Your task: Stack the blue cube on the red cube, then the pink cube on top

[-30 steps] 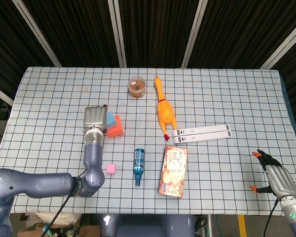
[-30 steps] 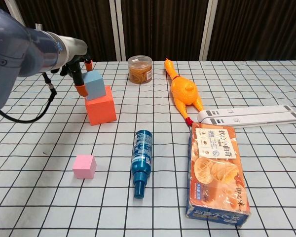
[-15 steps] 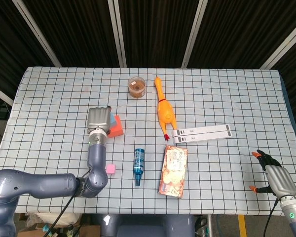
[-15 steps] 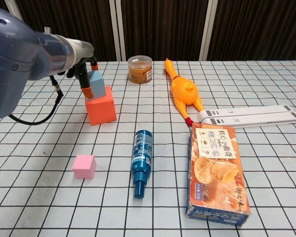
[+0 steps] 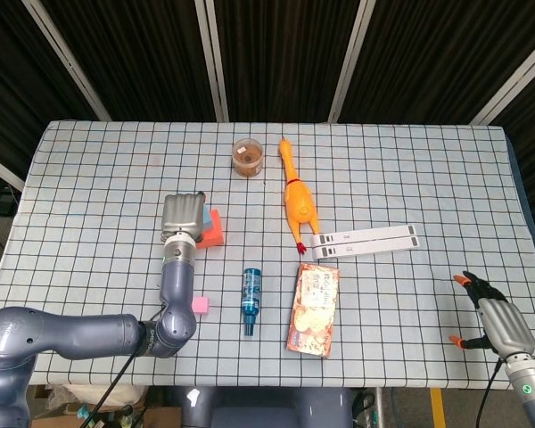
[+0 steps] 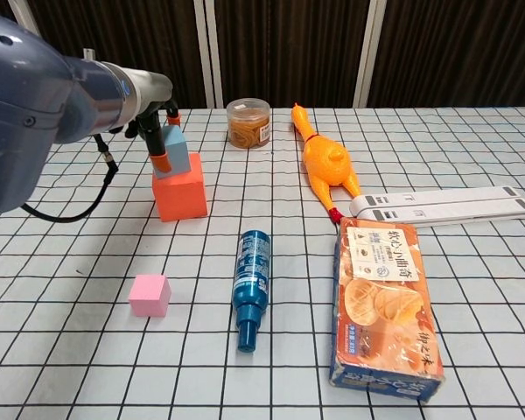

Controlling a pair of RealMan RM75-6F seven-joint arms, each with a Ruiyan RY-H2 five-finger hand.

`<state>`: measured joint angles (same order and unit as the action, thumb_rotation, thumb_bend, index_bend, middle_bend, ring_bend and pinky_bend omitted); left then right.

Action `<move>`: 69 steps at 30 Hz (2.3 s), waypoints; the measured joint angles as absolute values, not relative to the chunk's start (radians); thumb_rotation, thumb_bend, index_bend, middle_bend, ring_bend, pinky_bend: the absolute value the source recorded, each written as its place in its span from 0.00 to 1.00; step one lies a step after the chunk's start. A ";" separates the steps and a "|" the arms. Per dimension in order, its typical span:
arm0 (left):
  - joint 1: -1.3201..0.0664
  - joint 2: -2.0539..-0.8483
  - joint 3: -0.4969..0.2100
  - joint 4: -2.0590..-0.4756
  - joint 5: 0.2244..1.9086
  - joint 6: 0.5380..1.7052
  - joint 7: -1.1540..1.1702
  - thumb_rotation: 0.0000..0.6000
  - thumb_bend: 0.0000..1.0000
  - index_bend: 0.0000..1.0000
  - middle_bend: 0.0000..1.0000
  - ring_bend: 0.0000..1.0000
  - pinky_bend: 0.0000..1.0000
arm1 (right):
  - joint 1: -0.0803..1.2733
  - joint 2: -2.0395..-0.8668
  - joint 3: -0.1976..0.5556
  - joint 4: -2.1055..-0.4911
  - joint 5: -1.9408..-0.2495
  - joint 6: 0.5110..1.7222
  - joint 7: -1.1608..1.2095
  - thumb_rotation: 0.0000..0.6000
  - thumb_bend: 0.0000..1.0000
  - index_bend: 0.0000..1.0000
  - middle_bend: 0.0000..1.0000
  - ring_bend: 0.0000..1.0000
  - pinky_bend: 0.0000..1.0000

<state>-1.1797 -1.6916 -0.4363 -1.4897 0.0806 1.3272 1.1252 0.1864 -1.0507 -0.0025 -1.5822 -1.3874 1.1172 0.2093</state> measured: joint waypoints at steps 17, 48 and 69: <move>-1.164 -1.681 -0.447 -1.524 0.104 1.352 1.115 1.00 0.32 0.38 0.96 0.80 0.81 | 0.192 -1.048 -0.010 -1.578 -1.405 1.106 0.242 1.00 0.04 0.13 0.04 0.07 0.13; -1.158 -1.664 -0.470 -1.549 0.092 1.335 1.110 1.00 0.37 0.39 0.96 0.80 0.81 | 0.192 -1.048 -0.011 -1.578 -1.404 1.111 0.244 1.00 0.04 0.13 0.04 0.07 0.13; -1.162 -1.664 -0.458 -1.531 0.086 1.288 1.094 1.00 0.37 0.38 0.96 0.80 0.81 | 0.191 -1.045 -0.011 -1.582 -1.397 1.111 0.238 1.00 0.04 0.13 0.04 0.07 0.13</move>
